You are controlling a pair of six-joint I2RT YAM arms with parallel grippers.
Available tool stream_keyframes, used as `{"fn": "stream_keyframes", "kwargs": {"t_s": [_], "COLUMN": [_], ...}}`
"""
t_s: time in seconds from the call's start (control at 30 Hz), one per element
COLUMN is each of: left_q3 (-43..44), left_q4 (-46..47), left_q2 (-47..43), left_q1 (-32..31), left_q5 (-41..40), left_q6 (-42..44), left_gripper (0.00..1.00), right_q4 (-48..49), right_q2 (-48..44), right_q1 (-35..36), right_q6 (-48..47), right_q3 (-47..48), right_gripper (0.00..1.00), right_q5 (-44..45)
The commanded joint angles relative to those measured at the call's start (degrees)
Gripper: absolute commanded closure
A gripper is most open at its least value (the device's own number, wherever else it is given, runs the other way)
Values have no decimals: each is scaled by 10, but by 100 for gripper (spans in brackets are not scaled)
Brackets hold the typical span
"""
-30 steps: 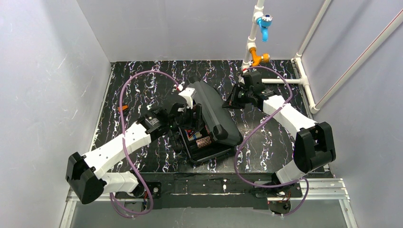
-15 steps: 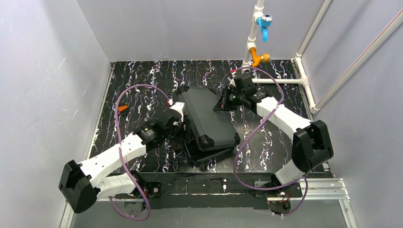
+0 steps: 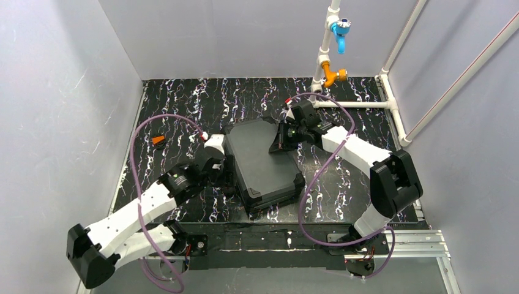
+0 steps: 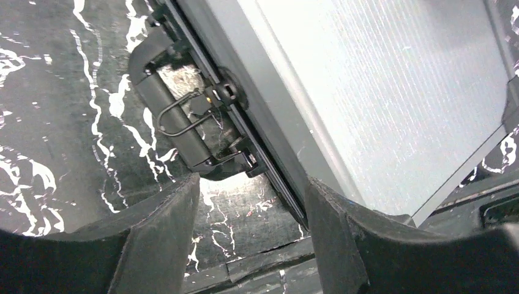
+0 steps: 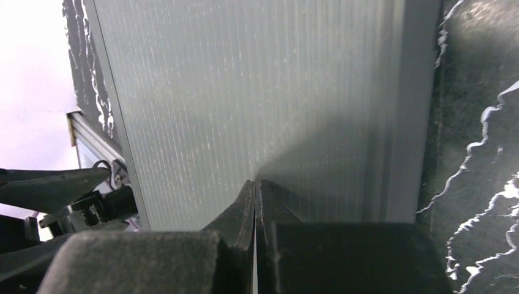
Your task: Pack up texas hold em set
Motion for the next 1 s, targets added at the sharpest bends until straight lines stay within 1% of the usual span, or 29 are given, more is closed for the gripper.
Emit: {"fn": "stream_keyframes", "kwargs": {"t_s": [0.0,0.17,0.33,0.7,0.83,0.97], "left_q3": [2,-6,-13,-31,-40,-44], "left_q4": [-83,-148,-187,-215,-213,-212], "left_q2": [-71,-149,-184,-182,-171,-155], "left_q1": [-3,-3,-3,-3,-3,-3], "left_q5": [-91,-139,-164,-189,-193,-193], "left_q6": [-46,-90,-129,-175,-187,-189], "left_gripper": [37,35,35,35,35,35], "right_q4": [-20,-21,-21,-23,-28,-29], "right_q2": [6,11,23,72,96,116], "right_q1": [11,31,67,126,136,138], "right_q6": [-19,-31,-41,-53,-60,-68], "right_q3": [22,39,67,115,124,113], "right_gripper": [99,99,99,97,96,96], "right_q5": [-6,-4,-3,4,7,18]}}
